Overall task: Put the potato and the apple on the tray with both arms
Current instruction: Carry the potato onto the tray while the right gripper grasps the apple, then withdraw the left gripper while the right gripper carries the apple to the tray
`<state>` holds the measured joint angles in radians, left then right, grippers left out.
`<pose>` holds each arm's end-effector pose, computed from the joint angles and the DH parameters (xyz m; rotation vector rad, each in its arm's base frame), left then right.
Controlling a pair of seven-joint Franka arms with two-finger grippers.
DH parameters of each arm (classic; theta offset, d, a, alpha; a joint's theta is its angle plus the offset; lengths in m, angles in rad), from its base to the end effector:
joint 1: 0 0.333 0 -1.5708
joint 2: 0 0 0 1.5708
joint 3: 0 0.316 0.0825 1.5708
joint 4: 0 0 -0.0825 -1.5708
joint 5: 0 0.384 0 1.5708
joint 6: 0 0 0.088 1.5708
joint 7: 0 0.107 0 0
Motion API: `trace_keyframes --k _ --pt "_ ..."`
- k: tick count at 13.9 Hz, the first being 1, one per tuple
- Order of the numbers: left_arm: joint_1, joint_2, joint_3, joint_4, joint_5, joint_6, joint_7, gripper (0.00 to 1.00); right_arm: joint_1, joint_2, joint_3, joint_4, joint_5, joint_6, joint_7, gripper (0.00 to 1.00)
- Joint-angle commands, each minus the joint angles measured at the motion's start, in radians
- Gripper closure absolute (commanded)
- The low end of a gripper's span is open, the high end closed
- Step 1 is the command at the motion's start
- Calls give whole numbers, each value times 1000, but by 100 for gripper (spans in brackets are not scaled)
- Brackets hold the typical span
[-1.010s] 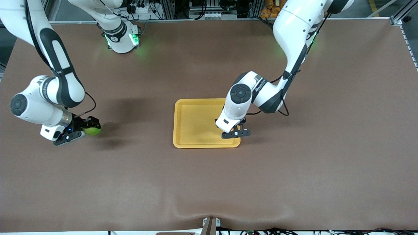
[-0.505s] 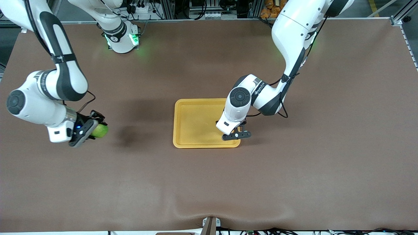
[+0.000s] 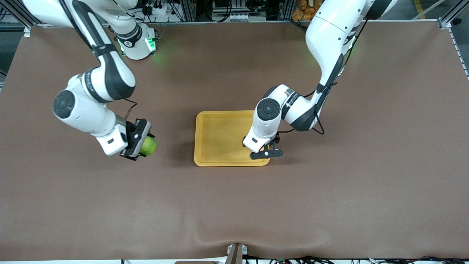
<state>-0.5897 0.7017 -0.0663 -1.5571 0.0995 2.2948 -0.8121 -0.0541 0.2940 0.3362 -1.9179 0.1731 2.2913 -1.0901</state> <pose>0.5666 -0.4245 0.2381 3.1352 0.1695 0.0795 0.6010 0.1669 0.3586 -2.3998 -1.7235 -0.2588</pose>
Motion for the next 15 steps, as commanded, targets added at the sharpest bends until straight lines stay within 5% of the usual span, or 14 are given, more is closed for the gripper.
trace_keyframes --k 1,7,15 --pt "33 -68 2 41 20 -119 -9 0 20 -3 1 -16 3 40 -25 100" --pt "140 -229 -1 52 25 -302 75 0 112 13 1 -108 3 210 -11 100" --pt "336 -487 -6 -4 23 -560 300 0 305 154 -6 -113 2 476 74 100"
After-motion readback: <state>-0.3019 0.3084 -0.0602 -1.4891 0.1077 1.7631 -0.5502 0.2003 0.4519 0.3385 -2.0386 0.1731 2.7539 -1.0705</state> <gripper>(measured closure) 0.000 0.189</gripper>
